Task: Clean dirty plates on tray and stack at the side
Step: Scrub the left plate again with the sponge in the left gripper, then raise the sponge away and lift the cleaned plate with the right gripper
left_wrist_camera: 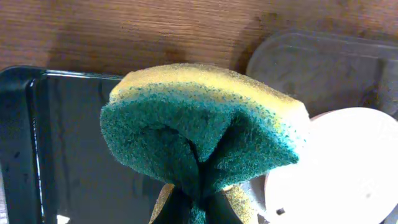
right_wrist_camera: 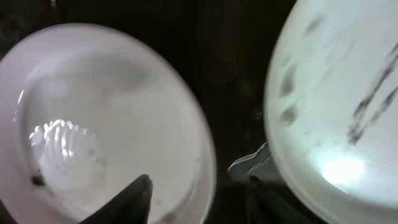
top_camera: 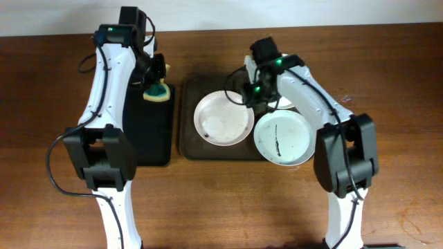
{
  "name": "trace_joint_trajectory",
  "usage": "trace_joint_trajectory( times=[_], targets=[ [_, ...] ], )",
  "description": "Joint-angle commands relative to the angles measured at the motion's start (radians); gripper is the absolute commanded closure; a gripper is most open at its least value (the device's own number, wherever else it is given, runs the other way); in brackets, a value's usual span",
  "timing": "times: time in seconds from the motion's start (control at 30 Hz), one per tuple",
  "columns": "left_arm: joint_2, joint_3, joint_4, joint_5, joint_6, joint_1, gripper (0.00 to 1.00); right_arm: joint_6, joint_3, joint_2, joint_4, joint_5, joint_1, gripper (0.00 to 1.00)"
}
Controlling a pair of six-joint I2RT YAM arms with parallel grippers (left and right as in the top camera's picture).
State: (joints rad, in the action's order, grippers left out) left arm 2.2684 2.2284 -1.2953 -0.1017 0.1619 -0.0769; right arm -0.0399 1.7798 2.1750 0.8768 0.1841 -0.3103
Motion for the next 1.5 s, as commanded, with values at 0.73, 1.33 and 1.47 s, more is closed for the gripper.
trace_joint_trajectory(
  times=[0.73, 1.33, 1.47],
  targets=[
    [0.071, -0.002, 0.126, -0.006, 0.002, -0.212, 1.00, -0.488, -0.007, 0.126, 0.048, -0.053, 0.010, 0.78],
    [0.375, -0.004, 0.184, -0.489, -0.305, -0.216, 1.00, -0.488, -0.007, 0.126, 0.051, -0.054, 0.011, 0.96],
    [0.374, -0.004, 0.142, -1.025, -0.404, -0.097, 1.00, -0.488, -0.007, 0.126, 0.053, -0.054, 0.011, 0.96]
  ],
)
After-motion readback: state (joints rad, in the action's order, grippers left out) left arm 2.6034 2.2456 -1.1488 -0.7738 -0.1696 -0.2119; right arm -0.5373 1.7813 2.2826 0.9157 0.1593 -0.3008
